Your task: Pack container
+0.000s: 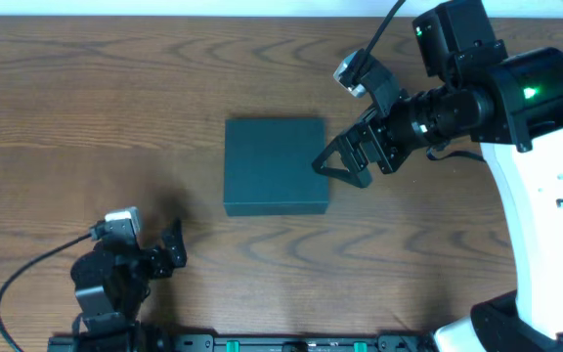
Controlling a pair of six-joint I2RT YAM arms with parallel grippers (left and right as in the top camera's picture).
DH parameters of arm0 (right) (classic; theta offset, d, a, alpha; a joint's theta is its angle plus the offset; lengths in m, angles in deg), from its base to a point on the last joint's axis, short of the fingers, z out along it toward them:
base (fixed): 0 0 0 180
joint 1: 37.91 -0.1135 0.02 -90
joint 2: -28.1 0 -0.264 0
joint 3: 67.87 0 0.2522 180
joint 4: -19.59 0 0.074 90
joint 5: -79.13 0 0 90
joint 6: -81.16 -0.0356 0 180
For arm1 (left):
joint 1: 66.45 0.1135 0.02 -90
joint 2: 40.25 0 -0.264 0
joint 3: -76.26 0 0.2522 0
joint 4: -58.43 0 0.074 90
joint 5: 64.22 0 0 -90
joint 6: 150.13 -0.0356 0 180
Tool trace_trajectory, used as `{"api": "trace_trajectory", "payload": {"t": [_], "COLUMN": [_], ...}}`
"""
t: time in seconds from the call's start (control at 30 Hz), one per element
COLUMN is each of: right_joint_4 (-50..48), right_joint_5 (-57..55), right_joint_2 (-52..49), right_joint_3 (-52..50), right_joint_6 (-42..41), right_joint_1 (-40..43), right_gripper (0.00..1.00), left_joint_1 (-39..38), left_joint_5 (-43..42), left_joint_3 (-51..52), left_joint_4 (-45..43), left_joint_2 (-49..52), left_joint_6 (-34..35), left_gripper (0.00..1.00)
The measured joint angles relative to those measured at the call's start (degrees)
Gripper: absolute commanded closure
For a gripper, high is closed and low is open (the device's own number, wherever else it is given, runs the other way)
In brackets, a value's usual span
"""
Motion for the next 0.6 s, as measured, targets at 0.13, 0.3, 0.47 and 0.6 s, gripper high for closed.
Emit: {"api": "trace_trajectory", "payload": {"t": [0.13,0.3,0.47,0.6], "right_joint_4": [0.00,0.00,-0.02,-0.02], "right_joint_5": [0.00,0.00,0.00,0.00], "right_joint_2": [0.00,0.00,0.00,0.00], "right_joint_3": [0.00,0.00,0.00,0.00], "right_joint_6": [0.00,0.00,0.00,0.00], "right_joint_1": [0.00,0.00,0.00,0.00], "right_gripper": [0.01,0.01,0.01,0.01], "left_joint_1": [0.02,0.02,0.02,0.02], "left_joint_5": [3.32,5.35,6.78,7.23], "left_joint_3": [3.52,7.19,7.32,7.34], "left_joint_4": [-0.17,-3.80,-4.55,-4.57], "left_joint_2": [-3.34,-6.73,-8.33,-8.98], "left_joint_6": [1.77,3.28,3.58,3.67], "left_gripper": [0.05,0.05,0.05,0.05]}}
